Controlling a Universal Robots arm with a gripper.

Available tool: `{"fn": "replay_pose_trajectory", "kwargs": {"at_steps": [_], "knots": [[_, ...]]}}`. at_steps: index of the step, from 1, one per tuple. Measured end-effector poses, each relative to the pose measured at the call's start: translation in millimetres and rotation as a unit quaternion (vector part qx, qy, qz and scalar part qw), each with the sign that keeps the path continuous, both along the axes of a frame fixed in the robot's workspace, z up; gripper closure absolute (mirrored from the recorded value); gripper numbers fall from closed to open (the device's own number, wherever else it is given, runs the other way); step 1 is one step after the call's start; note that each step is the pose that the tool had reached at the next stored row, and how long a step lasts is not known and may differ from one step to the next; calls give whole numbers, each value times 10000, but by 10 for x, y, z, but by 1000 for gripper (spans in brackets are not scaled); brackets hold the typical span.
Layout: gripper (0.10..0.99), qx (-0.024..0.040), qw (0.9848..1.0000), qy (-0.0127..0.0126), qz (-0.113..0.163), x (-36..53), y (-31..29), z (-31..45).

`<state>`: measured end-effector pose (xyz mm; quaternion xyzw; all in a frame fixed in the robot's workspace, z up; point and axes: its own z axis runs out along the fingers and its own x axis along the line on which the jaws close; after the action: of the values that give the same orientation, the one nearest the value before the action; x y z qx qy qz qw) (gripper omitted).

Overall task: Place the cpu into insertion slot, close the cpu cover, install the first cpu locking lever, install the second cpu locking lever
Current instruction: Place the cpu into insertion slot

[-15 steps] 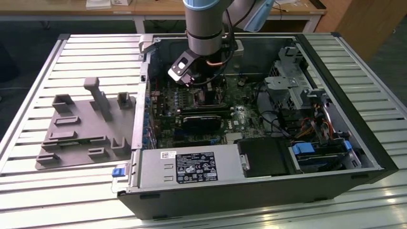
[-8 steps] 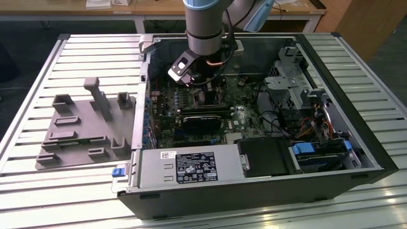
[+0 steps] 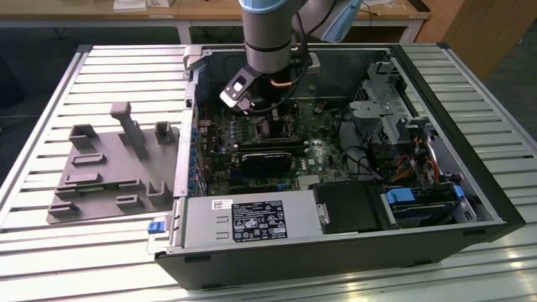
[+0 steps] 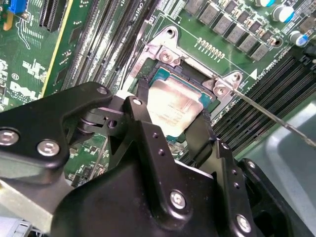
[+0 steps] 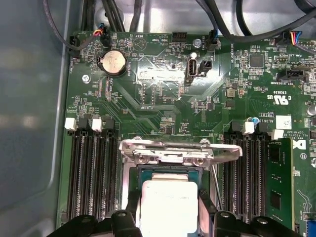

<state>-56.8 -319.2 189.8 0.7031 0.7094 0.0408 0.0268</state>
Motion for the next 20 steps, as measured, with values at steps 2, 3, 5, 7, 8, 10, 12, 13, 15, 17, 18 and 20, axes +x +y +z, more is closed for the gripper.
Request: {"fn": "replay_pose_trajectory", "kwargs": {"at_steps": [2, 3, 5, 7, 8, 10, 12, 13, 15, 17, 18, 20], "knots": [[545, -1, 10000, 6, -2, -8, -1, 0], [545, -1, 10000, 5, -2, -8, -1, 0], [545, 0, 10000, 4, -1, -8, -1, -2], [545, 1, 10000, 3, -1, -7, 0, -3], [545, 2, 10000, 2, -1, -7, 0, 2], [545, 14, 10000, -3, -1, -6, 4, 23], [545, 2, 10000, 3, -2, -8, 0, 46], [545, 3, 10000, 1, -1, -7, 1, 46], [545, 3, 10000, -5, 0, -7, 1, 46], [545, 1, 10000, -44, -1, -8, 0, 48], [545, 1, 10000, -69, -1, -8, 0, 47], [545, 1, 9999, -117, -1, -8, 0, 47]]}}
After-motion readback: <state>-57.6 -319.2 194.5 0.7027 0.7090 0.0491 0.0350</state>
